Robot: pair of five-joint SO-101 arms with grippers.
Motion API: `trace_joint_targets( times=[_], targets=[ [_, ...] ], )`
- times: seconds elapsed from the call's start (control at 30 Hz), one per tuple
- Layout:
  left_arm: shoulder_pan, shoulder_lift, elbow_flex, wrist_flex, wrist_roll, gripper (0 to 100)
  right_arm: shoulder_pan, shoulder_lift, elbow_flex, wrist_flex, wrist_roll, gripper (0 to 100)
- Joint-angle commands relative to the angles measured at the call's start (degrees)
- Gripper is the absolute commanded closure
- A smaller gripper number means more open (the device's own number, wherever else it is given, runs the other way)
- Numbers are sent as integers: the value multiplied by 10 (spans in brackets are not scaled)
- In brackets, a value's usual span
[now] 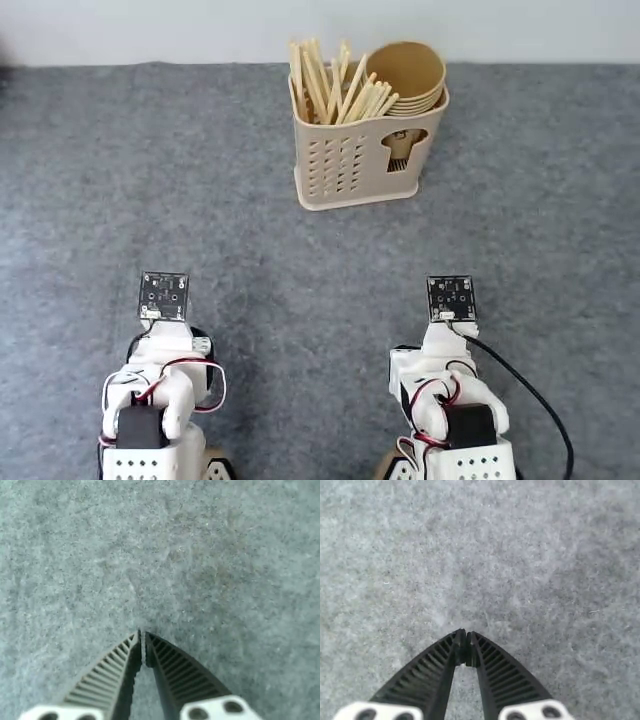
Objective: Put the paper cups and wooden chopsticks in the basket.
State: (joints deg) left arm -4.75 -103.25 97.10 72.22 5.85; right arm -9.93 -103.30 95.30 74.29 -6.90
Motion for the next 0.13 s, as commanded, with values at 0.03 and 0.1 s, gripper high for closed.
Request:
trace_joint_targets(
  times=[0.03,0.1],
  targets=[
    [2,-11,-7,2,0,987,7,-6,11,6,-6,987],
    [2,-11,-7,2,0,987,7,-6,11,6,-6,987]
  ],
)
